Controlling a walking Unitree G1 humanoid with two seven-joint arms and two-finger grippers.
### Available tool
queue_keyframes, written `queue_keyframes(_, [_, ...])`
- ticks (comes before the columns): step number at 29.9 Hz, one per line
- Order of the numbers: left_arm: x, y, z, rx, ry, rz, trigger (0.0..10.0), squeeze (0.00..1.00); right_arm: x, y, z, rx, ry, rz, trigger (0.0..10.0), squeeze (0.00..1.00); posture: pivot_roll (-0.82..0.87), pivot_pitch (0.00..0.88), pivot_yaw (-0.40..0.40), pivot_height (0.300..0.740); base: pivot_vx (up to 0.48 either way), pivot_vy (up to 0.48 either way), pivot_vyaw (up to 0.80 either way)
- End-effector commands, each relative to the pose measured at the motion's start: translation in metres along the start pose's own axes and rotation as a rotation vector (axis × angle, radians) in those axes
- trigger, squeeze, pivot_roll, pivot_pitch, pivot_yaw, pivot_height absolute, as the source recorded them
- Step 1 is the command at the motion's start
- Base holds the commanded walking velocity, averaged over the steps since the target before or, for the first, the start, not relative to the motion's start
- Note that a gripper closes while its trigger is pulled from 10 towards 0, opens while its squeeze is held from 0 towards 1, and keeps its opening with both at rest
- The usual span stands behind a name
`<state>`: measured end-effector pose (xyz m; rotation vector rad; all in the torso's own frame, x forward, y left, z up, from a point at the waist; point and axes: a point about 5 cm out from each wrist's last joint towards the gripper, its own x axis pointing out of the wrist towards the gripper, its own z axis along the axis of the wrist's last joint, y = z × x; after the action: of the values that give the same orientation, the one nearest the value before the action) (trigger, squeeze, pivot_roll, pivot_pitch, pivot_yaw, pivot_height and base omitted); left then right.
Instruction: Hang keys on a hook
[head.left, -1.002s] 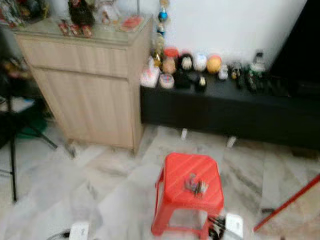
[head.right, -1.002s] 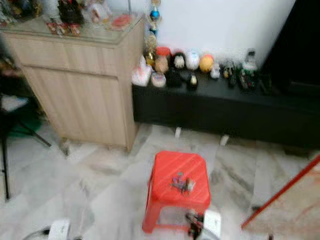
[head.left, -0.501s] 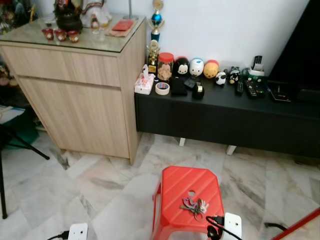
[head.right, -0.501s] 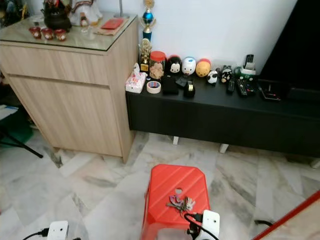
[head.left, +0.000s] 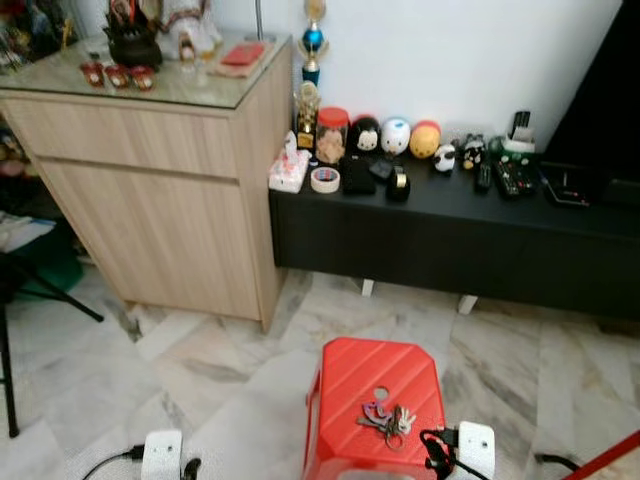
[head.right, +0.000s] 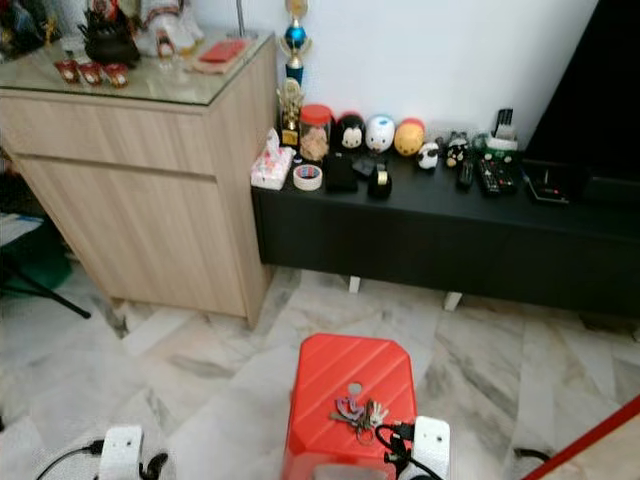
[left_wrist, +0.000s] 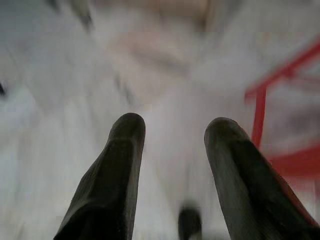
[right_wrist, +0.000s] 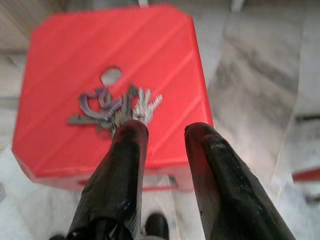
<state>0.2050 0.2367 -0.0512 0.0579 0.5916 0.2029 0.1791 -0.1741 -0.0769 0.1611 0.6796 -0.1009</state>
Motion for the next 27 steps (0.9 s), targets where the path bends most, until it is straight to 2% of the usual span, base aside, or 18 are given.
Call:
queue_keyframes(1, [0.005, 0.003, 0.019, -0.025, -0.091, 0.009, 10.0, 0.0, 0.0, -0.003, 0.005, -0.011, -0.039, 0.001, 10.0, 0.0, 0.05, 0.0, -0.062, 0.74, 0.0, 0.0, 0.0])
queue_keyframes(2, [0.009, 0.001, 0.034, -0.023, -0.164, -0.003, 10.0, 0.0, 0.0, -0.003, 0.006, -0.023, -0.056, 0.004, 10.0, 0.0, 0.04, 0.0, -0.063, 0.74, 0.0, 0.0, 0.0])
queue_keyframes(4, [0.011, -0.003, 0.051, -0.018, -0.242, -0.018, 10.0, 0.0, -0.001, -0.003, 0.007, -0.031, -0.072, 0.009, 10.0, 0.0, 0.04, 0.0, -0.062, 0.74, 0.0, 0.0, 0.0])
queue_keyframes(5, [0.013, -0.01, 0.067, -0.015, -0.322, -0.048, 10.0, 0.0, -0.001, -0.003, 0.009, -0.041, -0.094, 0.01, 10.0, 0.0, 0.05, 0.0, -0.062, 0.74, 0.0, 0.0, 0.0])
queue_keyframes(6, [0.013, -0.01, 0.067, -0.015, -0.322, -0.048, 10.0, 0.0, -0.001, -0.003, 0.009, -0.041, -0.094, 0.01, 10.0, 0.0, 0.05, 0.0, -0.062, 0.74, 0.0, 0.0, 0.0])
queue_keyframes(7, [0.012, -0.017, 0.078, -0.014, -0.385, -0.072, 10.0, 0.0, -0.002, -0.003, 0.01, -0.045, -0.114, 0.011, 10.0, 0.0, 0.05, 0.0, -0.062, 0.74, 0.0, 0.0, 0.0])
queue_keyframes(8, [0.011, -0.02, 0.081, -0.02, -0.408, -0.078, 10.0, 0.0, -0.003, -0.003, 0.01, -0.046, -0.123, 0.011, 10.0, 0.0, 0.04, 0.0, -0.061, 0.74, 0.0, 0.0, 0.0])
queue_keyframes(10, [0.01, -0.021, 0.08, -0.022, -0.414, -0.076, 10.0, 0.0, -0.003, -0.003, 0.01, -0.059, -0.125, 0.015, 10.0, 0.0, 0.04, 0.0, -0.061, 0.74, 0.0, 0.0, 0.0])
queue_keyframes(11, [0.008, -0.023, 0.08, -0.019, -0.428, -0.086, 10.0, 0.0, 0.001, -0.001, 0.022, -0.125, -0.165, 0.009, 10.0, 0.0, 0.04, 0.0, -0.061, 0.74, 0.0, 0.0, 0.0])
queue_keyframes(13, [0.001, -0.029, 0.078, -0.009, -0.467, -0.114, 10.0, 0.0, 0.013, 0.025, 0.102, -0.245, -0.5, 0.056, 10.0, 0.0, 0.04, 0.0, -0.061, 0.74, 0.0, 0.0, 0.0])
queue_keyframes(14, [0.0, -0.029, 0.077, -0.007, -0.475, -0.116, 10.0, 0.0, 0.012, 0.028, 0.11, -0.25, -0.537, 0.061, 10.0, 0.0, 0.04, 0.0, -0.062, 0.74, 0.0, 0.0, 0.0])
queue_keyframes(16, [-0.003, -0.028, 0.076, -0.009, -0.485, -0.113, 10.0, 0.0, 0.011, 0.028, 0.111, -0.241, -0.557, 0.062, 10.0, 0.0, 0.04, 0.0, -0.063, 0.74, 0.0, 0.0, 0.0])
queue_keyframes(19, [-0.009, -0.026, 0.072, -0.014, -0.497, -0.108, 10.0, 0.0, 0.005, 0.025, 0.118, -0.169, -0.614, 0.084, 10.0, 0.0, 0.03, 0.0, -0.066, 0.74, 0.0, 0.0, 0.0])
queue_keyframes(25, [-0.013, -0.027, 0.071, -0.003, -0.502, -0.119, 10.0, 0.0, 0.001, 0.029, 0.122, -0.147, -0.64, 0.055, 10.0, 0.0, 0.04, 0.0, -0.07, 0.74, 0.0, 0.0, 0.0])
queue_keyframes(27, [-0.023, -0.03, 0.077, 0.015, -0.558, -0.156, 10.0, 0.0, -0.006, 0.026, 0.117, -0.123, -0.648, 0.019, 10.0, 0.0, 0.04, 0.0, -0.073, 0.74, 0.0, 0.0, 0.0])
